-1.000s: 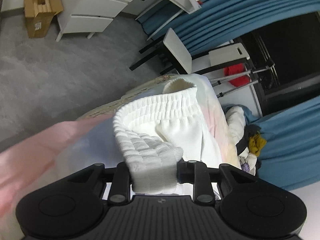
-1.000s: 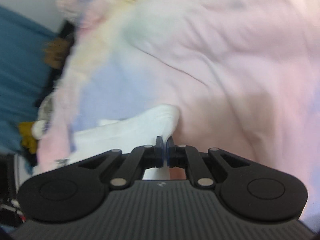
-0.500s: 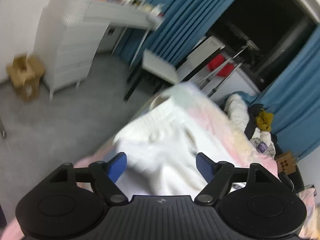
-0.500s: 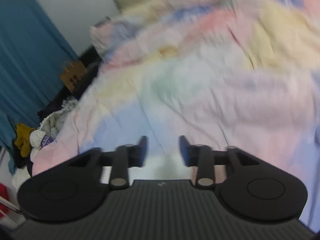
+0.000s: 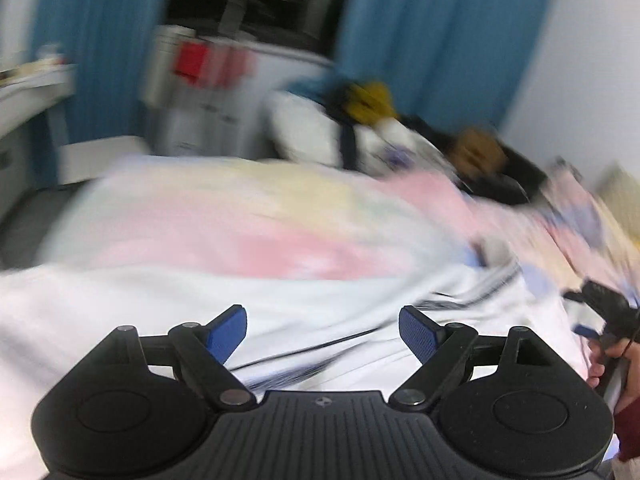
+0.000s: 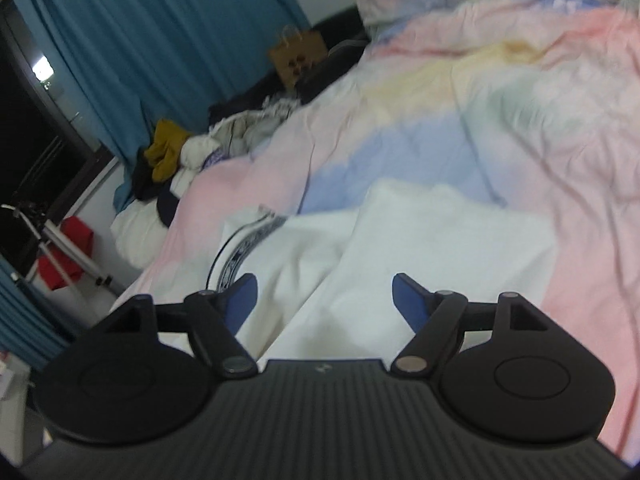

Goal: Fold clothes
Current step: 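Open both grippers and release the folded sweatpants onto the bed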

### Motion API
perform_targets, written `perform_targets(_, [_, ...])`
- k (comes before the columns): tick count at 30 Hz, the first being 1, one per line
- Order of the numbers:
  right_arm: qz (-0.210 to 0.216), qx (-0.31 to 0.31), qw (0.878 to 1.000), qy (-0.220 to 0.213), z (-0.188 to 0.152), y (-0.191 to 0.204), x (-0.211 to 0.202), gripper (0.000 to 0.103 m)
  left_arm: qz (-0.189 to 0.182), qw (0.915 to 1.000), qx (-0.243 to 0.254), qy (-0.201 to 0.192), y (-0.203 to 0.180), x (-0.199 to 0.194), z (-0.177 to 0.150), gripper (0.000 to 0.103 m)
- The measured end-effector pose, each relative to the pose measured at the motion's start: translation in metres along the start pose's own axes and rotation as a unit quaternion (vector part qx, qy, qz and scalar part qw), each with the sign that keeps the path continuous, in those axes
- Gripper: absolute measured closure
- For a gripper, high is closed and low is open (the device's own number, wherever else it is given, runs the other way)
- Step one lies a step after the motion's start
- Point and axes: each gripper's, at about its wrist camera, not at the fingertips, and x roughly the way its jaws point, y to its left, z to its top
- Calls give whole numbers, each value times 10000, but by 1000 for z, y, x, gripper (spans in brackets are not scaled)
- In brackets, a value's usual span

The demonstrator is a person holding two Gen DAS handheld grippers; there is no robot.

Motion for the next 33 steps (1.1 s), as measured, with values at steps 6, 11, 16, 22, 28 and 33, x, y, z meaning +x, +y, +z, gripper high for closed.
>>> perform_targets(6, [11, 615, 9981, 65, 2, -20, 13, 27, -703, 9907, 840, 807, -94, 154, 45, 29])
perform_targets(11, [25, 844, 9964, 65, -2, -28, 32, 25, -1026, 9778, 1238, 1344, -157, 278, 65, 38])
perform_targets(16, [26, 513, 9987, -74, -5, -21, 52, 25, -1529, 9565, 1292, 2120, -198, 365, 69, 50])
perform_targets(22, [-28, 370, 9993, 49, -9, -18, 70, 25, -1402, 9542, 1691, 2031, -219, 384, 62, 93])
perform_targets(28, [148, 517, 9985, -58, -7, -19, 54, 25, -1634, 9700, 1619, 782, -209, 319, 103, 97])
perform_targets(33, [263, 440, 9986, -118, -8, -12, 43, 25, -886, 9853, 1338, -585, -194, 292, 151, 103])
